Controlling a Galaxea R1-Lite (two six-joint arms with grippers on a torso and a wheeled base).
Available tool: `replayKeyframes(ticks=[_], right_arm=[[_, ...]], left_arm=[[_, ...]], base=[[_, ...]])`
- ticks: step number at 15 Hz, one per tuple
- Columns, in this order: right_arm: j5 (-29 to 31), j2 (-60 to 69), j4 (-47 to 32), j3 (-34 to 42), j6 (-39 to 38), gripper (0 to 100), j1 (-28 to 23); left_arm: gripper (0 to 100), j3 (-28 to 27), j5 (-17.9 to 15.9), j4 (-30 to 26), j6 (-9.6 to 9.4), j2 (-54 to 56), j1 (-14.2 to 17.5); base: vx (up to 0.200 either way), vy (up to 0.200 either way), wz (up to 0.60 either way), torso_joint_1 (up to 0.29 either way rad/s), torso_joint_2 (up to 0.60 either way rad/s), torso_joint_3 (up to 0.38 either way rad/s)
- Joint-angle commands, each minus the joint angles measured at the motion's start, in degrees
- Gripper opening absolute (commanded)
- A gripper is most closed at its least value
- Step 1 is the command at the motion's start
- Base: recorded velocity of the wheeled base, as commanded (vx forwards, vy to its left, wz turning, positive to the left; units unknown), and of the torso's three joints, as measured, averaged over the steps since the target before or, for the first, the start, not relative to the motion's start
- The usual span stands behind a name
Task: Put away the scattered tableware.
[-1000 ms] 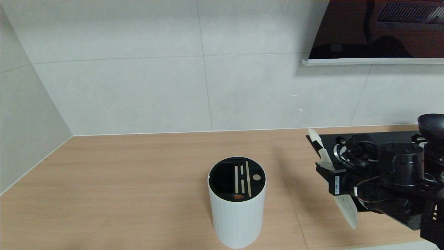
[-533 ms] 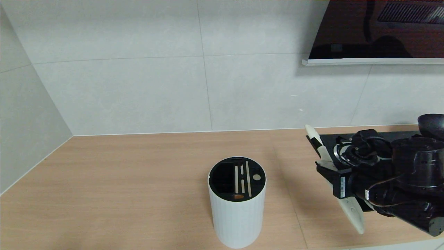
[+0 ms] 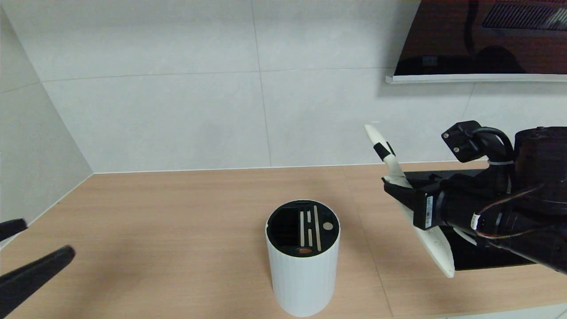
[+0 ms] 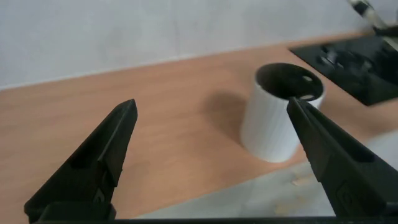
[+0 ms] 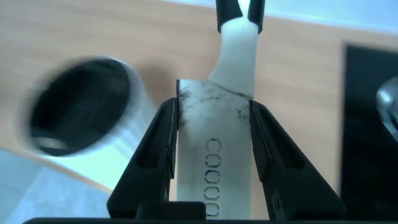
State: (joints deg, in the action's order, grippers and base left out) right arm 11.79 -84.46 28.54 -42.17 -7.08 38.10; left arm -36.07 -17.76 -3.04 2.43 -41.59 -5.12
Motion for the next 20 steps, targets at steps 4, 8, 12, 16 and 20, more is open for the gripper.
replayKeyframes(ticks=[4,8,12,16,20], right_arm=[[0.2,-1.4,0.0,-2.1,0.0,0,7.0],[0.5,-3.3,0.3,-1.4,-1.9,0,9.6],[0.4,-4.6,1.1,-1.8,-4.3,0,12.7],[0.4,-5.8,4.2,-1.2,-5.3,0,15.6],[0.5,-7.3,5.3,-2.0,-7.8,0,19.1]], left_arm=[[100,-3.1,-0.3,14.5,15.59,-21.2,-18.8],[100,-2.5,-0.4,21.3,26.14,-27.8,-24.5],[100,-1.8,-0.3,30.4,33.70,-33.4,-27.3],[100,-1.7,-0.2,36.6,40.99,-38.3,-31.1],[100,-2.1,4.8,43.8,46.88,-44.3,-34.1]], base=[[0.000,0.000,0.00,0.000,0.00,0.000],[0.000,0.000,0.00,0.000,0.00,0.000],[0.000,0.000,0.00,0.000,0.00,0.000],[0.000,0.000,0.00,0.000,0.00,0.000],[0.000,0.000,0.00,0.000,0.00,0.000]])
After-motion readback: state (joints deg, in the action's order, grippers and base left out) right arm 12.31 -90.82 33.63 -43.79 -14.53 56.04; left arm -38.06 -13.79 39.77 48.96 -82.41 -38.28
